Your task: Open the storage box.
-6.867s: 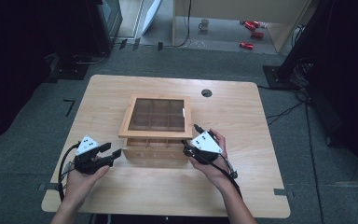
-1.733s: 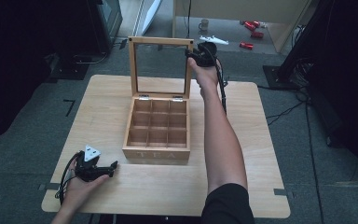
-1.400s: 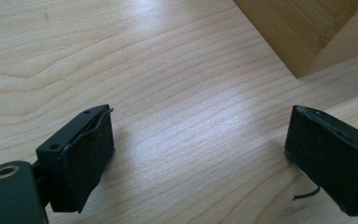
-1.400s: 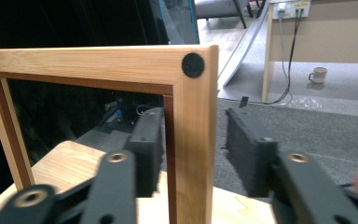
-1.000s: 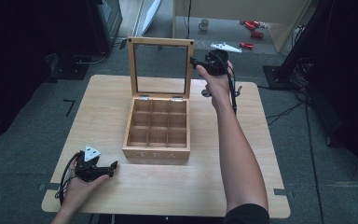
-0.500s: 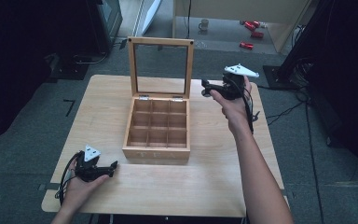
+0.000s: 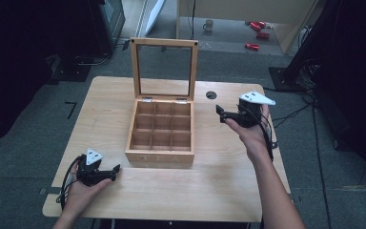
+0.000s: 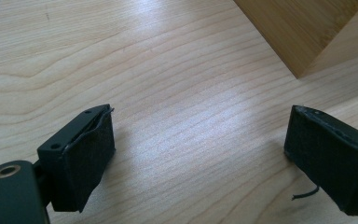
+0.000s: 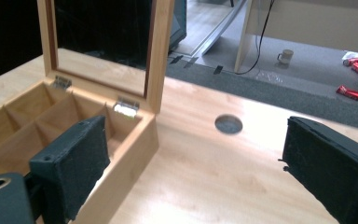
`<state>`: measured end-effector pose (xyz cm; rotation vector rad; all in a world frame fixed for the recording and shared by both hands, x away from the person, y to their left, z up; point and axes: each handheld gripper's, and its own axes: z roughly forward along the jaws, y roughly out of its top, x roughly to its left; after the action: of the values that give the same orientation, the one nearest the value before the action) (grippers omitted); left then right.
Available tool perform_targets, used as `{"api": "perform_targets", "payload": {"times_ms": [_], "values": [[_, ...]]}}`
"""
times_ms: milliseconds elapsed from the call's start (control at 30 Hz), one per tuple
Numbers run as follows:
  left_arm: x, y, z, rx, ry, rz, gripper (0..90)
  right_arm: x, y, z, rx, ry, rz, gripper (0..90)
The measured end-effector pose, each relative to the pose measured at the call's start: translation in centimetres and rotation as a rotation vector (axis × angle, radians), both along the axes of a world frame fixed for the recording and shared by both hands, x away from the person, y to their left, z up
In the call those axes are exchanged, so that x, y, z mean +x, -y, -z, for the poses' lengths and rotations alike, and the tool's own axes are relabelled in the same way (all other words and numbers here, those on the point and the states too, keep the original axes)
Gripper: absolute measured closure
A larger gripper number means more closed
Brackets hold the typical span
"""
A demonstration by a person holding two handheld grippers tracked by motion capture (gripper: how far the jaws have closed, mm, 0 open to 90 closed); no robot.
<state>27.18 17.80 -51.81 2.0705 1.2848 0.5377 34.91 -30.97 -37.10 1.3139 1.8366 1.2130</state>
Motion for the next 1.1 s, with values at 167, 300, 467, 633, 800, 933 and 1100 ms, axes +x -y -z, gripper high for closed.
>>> {"api": "perform_targets", "payload": {"times_ms": [167,300,467,633,800,933,1100], "values": [[0.0,0.0,0.0,0.0,0.0,0.0,8.6,-2.7,1.7,1.7,0.04,-0.005,0.019,6.6],[0.0,0.0,0.0,-0.001,-0.001,-0.002,8.6,-4.4,2.6,2.8,0.056,-0.022,0.034,6.7],[0.0,0.0,0.0,0.0,0.0,-0.003,8.6,-6.5,3.5,4.2,0.058,-0.036,0.043,6.6],[0.0,0.0,0.0,0.0,0.0,-0.004,8.6,-8.4,4.7,6.2,0.078,-0.075,0.067,6.6],[0.0,0.0,0.0,0.002,-0.001,-0.003,8.6,-9.8,5.7,7.9,0.107,-0.108,0.085,6.6],[0.0,0.0,0.0,0.002,-0.001,-0.005,8.6,-11.3,7.2,9.7,0.106,-0.147,0.123,6.6],[-0.1,0.0,0.0,0.002,-0.001,-0.007,8.6,-12.4,8.6,11.8,0.054,-0.176,0.177,6.6]]}}
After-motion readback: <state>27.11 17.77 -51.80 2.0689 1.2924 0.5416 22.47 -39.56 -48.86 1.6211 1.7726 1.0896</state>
